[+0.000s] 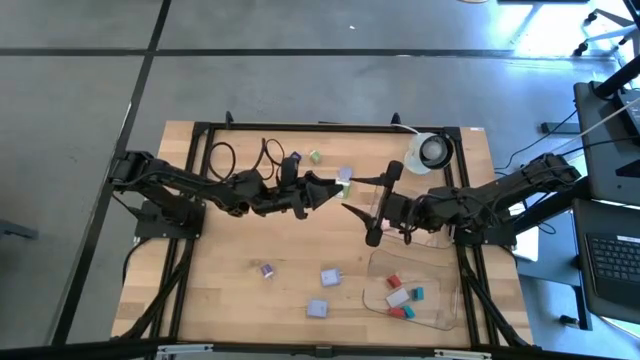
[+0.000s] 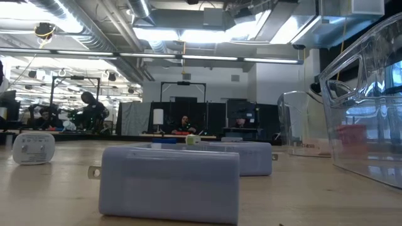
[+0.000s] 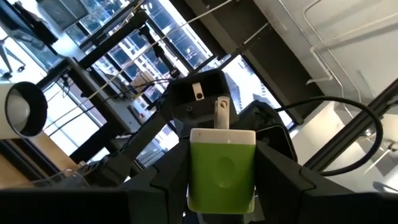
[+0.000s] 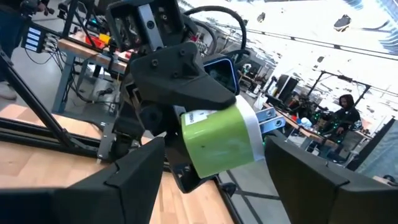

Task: Pick & Place Office items
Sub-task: Put the bottom green charger adapter into the top transparent bin

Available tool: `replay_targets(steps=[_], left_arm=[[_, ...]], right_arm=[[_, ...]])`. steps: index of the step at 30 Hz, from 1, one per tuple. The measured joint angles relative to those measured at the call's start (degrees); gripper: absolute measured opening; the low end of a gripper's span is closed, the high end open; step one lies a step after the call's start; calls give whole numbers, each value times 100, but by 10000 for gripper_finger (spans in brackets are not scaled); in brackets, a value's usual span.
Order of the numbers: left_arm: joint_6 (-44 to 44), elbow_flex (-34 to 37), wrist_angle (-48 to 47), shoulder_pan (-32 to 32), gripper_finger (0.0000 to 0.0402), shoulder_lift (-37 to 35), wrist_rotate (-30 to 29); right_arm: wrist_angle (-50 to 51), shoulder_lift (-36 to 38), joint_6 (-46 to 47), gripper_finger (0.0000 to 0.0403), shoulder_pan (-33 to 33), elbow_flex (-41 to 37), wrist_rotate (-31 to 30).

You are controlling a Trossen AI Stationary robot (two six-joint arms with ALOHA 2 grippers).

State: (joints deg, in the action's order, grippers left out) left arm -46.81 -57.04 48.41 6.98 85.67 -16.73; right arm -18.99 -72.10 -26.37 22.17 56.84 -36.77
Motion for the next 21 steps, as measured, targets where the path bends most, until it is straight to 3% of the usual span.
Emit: replay_targets(steps=[12, 21], left_arm=[[-203, 8, -84, 0, 146, -2, -57], [-214, 20, -146, 2, 146, -9, -183]], right_arm=[[-124, -68, 329, 271, -128, 0, 357], [-143, -210, 361, 198, -151, 11, 62]])
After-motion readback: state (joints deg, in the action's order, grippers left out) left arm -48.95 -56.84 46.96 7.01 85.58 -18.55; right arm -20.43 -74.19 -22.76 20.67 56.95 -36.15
